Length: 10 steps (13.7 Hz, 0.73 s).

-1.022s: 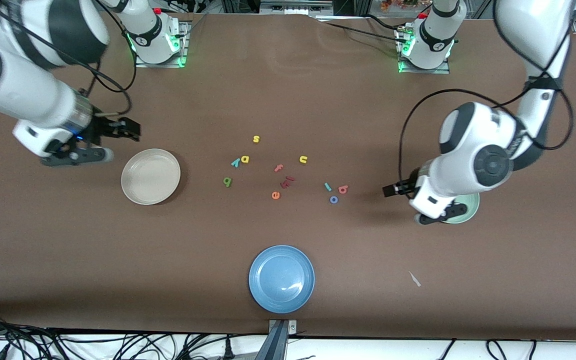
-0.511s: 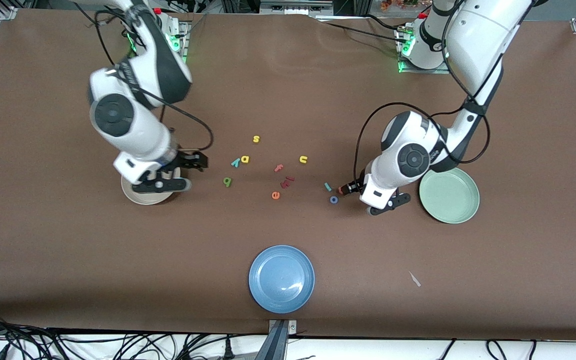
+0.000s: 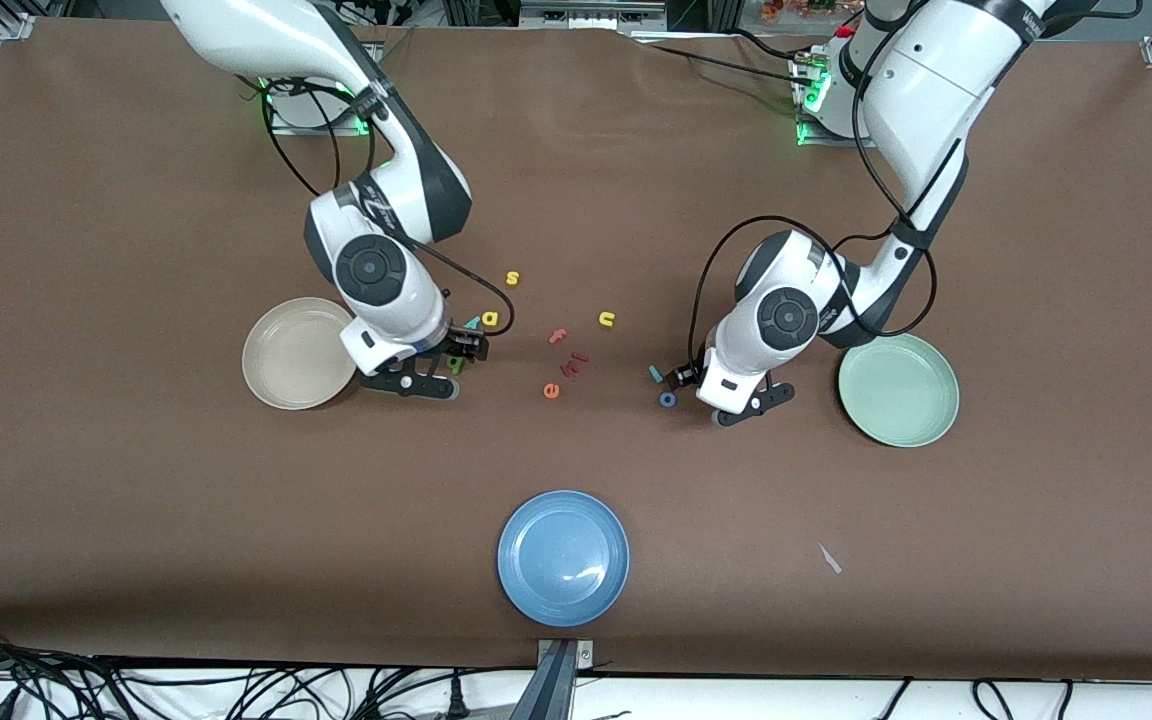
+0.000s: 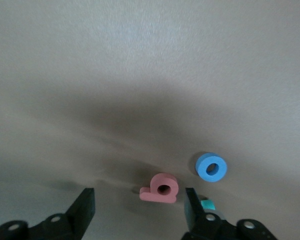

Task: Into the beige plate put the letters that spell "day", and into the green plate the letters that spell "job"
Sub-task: 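Reach the right gripper to the green b while the left reaches pink letter, then grasp the green b with the right gripper while the left grasps pink letter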

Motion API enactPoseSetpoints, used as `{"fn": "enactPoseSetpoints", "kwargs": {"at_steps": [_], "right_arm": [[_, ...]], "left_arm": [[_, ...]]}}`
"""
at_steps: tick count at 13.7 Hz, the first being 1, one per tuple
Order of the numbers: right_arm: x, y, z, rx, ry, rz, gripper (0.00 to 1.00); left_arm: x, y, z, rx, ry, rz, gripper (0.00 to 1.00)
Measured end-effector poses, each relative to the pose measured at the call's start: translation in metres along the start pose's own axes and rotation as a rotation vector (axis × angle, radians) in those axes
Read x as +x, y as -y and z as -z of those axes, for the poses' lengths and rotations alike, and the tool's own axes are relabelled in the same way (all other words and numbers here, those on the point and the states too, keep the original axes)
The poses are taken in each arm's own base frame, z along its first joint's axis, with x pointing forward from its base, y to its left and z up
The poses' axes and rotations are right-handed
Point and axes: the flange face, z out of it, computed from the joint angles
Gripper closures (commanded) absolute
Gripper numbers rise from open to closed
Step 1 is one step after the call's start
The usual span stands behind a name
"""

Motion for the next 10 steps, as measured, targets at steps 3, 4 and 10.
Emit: {"fn": "enactPoseSetpoints", "kwargs": {"at_steps": [3,4,10], "right_arm": [[0.000,0.003,-0.031,-0.014,0.015,-0.027,0.40],[0.001,0.002,-0.040,-0.017,0.018,-0.039,0.40],[0.002,0.000,-0.080,-0.042,0.020,-0.084,0.41]], "left_arm": [[-0.008,-0.005,-0.012,0.009,0.009,-0.008,0.26],[-0.010,-0.006,-0.013,0.010,0.010,-0.010,0.27],[-0.011,-0.006,-0.020,0.028,-0.007,-0.024,0.30]]}}
